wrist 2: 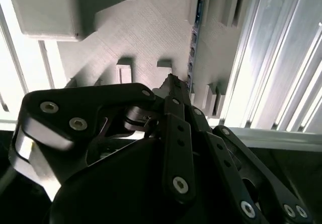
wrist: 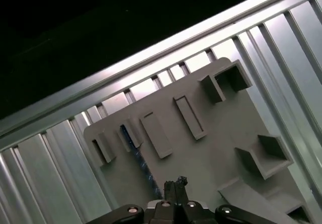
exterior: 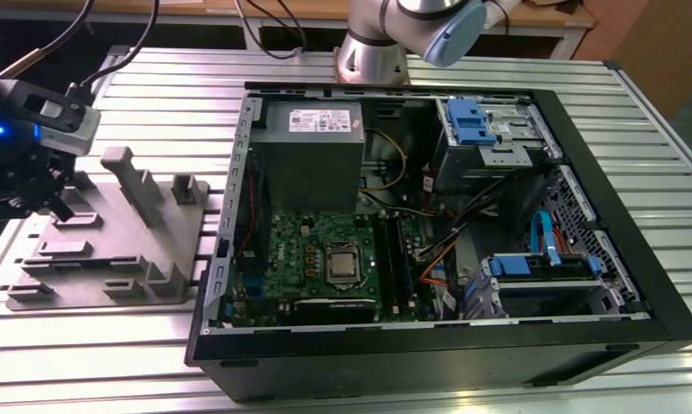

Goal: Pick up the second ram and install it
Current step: 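Pick up the second ram and move it above second insertion slot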

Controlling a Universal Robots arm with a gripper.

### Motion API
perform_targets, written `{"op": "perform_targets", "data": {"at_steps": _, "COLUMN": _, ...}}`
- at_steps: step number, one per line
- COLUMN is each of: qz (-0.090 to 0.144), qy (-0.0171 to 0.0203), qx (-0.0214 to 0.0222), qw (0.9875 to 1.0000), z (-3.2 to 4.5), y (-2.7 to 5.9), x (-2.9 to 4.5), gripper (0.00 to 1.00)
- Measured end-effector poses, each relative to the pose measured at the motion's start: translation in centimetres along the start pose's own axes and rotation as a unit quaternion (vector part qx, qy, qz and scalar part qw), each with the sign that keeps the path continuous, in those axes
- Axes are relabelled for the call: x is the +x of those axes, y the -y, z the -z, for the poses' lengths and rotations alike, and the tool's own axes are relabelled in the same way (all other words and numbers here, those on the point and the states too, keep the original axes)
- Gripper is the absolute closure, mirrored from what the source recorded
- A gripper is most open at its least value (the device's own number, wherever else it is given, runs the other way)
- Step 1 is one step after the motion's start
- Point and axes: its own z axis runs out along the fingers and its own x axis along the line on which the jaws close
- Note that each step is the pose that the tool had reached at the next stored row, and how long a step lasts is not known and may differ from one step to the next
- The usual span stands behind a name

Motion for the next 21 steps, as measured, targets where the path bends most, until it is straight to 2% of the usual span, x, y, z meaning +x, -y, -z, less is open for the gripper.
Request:
{"op": "perform_targets", "data": {"at_steps": 4, "qz": 0.036, "qy": -0.0015, "qx": -0.0009, "qw": 0.9993, "z": -0.15, "y": 0.01, "x": 0.01, "gripper": 0.93}}
{"op": "perform_targets", "data": {"at_steps": 9, "qz": 0.087, "qy": -0.0037, "qx": -0.0021, "qw": 0.9962, "z": -0.41, "y": 0.02, "x": 0.01, "gripper": 0.93}}
{"op": "perform_targets", "data": {"at_steps": 13, "qz": 0.123, "qy": -0.0052, "qx": -0.0029, "qw": 0.9924, "z": -0.64, "y": 0.03, "x": 0.02, "gripper": 0.93}}
{"op": "perform_targets", "data": {"at_steps": 18, "qz": 0.165, "qy": -0.0072, "qx": -0.0043, "qw": 0.9863, "z": -0.94, "y": 0.04, "x": 0.02, "gripper": 0.93}}
{"op": "perform_targets", "data": {"at_steps": 21, "qz": 0.179, "qy": -0.0084, "qx": -0.006, "qw": 0.9838, "z": -1.1, "y": 0.04, "x": 0.04, "gripper": 0.93}}
